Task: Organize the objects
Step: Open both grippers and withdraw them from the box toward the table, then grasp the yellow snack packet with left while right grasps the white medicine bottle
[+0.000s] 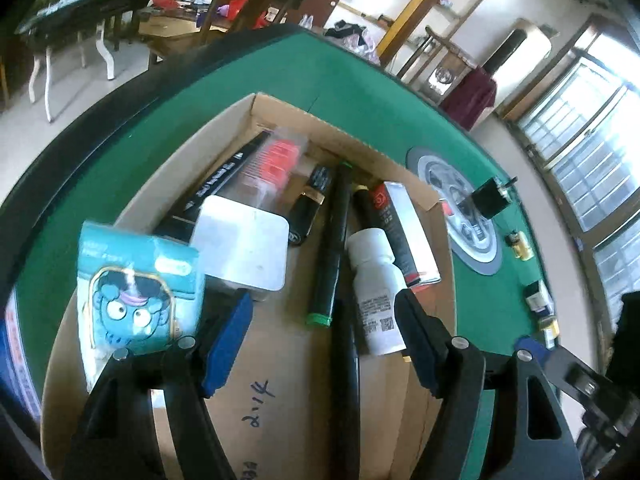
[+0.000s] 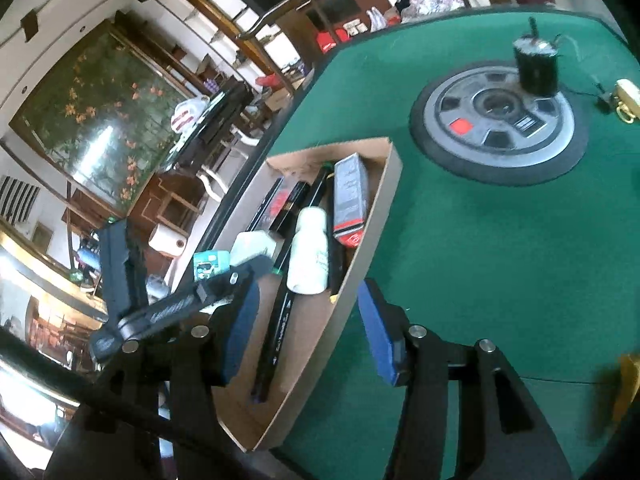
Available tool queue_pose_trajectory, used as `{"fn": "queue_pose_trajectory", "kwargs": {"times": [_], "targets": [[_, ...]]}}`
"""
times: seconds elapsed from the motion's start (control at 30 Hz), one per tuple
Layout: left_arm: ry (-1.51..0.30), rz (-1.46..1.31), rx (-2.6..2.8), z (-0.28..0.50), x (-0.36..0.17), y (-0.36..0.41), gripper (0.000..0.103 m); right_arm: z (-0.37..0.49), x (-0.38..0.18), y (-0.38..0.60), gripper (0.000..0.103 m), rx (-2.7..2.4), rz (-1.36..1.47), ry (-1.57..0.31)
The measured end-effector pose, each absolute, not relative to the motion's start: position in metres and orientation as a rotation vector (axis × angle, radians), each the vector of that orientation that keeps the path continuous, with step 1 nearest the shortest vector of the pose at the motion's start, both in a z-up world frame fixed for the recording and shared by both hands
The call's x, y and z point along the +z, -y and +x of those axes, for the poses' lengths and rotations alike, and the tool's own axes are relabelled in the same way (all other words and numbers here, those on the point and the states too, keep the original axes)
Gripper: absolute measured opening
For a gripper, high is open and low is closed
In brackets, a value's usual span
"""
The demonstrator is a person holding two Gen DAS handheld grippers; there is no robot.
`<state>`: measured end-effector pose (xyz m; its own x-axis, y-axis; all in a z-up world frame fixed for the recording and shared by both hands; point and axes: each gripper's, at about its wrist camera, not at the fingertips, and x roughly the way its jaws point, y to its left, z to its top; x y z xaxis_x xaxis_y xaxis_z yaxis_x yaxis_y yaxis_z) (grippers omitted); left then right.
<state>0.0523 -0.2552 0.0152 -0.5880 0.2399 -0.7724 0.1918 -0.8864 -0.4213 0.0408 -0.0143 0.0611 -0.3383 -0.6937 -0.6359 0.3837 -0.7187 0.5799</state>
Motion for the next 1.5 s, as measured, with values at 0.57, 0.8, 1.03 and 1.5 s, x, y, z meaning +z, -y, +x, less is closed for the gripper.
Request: {"fn": "queue_pose_trajectory", "kwargs": {"times": [0.57, 0.8, 1.03, 1.5], "targets": [[0.356, -1.081, 2.699, 0.115, 0.084, 0.194, 0.072, 0.089, 0.154, -0.13, 0.086, -2.982, 0.791, -0.05], [0.243, -1.098, 2.514, 0.113, 0.077, 0.139, 0.072, 0.077, 0.103, -0.235, 0.103, -2.813, 1.264, 0.392], [0.205, -1.139, 2.477, 0.113, 0.07, 0.113, 0.072, 0.077, 0.062, -0.27, 0.103, -2.671, 1.35, 0.72], [0.096, -1.161, 2.389, 0.115, 0.064, 0.073, 0.072, 0.061, 0.035, -0.209, 0.054, -2.742, 1.478, 0.241]]}}
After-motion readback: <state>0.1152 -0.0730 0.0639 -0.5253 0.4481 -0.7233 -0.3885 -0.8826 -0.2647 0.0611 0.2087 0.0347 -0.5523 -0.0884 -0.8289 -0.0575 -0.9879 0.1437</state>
